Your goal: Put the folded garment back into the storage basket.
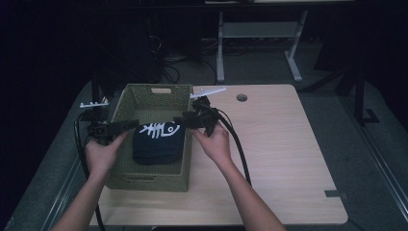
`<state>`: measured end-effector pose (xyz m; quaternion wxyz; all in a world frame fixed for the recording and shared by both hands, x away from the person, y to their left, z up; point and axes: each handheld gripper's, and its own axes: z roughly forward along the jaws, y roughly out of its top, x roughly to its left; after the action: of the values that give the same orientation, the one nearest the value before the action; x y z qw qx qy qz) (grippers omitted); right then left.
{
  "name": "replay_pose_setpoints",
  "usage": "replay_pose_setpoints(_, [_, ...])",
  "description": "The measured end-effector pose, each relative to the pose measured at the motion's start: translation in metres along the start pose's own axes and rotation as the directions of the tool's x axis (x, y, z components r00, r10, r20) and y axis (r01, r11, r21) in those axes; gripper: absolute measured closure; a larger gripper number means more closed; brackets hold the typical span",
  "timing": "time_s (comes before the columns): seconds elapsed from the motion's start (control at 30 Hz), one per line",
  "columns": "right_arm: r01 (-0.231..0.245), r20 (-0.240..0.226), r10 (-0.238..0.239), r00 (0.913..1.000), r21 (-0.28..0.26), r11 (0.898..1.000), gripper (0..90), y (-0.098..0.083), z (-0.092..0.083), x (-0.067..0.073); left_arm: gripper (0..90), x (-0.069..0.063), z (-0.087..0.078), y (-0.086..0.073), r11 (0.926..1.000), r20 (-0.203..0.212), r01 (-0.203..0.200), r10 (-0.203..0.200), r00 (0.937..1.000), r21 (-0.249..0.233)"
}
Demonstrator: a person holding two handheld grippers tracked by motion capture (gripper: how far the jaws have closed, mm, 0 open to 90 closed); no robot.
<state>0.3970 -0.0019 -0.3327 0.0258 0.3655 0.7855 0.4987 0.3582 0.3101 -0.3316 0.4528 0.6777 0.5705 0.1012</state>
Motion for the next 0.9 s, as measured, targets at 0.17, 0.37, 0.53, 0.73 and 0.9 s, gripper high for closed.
replay_pose_setpoints(0.17, [0.006, -0.001, -0.006, 1.0, -0.017, 1.0, 52.9, -0.001, -0.013, -0.004, 48.1, -0.008, 0.0, 0.001, 0.9999, 0.028, -0.011, 0.011, 0.9995, -0.009])
replay_pose_setpoints(0.37, [-0.002, -0.001, 0.002, 1.0, -0.026, 1.0, 51.1, -0.004, -0.028, -0.012, 47.4, -0.017, 0.0, 0.0, 0.9996, 0.07, -0.022, 0.023, 0.9973, -0.019])
replay_pose_setpoints(0.53, [-0.021, -0.012, 0.02, 0.9997, -0.05, 0.999, 48.6, -0.009, -0.043, -0.023, 46.1, -0.026, 0.0, 0.0, 0.9988, 0.102, -0.036, 0.039, 0.994, -0.032])
replay_pose_setpoints(0.73, [-0.028, -0.014, 0.027, 0.9995, -0.069, 0.997, 44.7, -0.017, -0.063, -0.037, 44.0, -0.035, 0.005, -0.001, 0.9985, 0.131, -0.04, 0.045, 0.9903, -0.037])
replay_pose_setpoints(0.9, [-0.036, -0.008, 0.036, 0.9993, -0.097, 0.995, 42.0, -0.023, -0.078, -0.046, 42.4, -0.046, 0.01, -0.002, 0.9978, 0.16, -0.054, 0.06, 0.9853, -0.039])
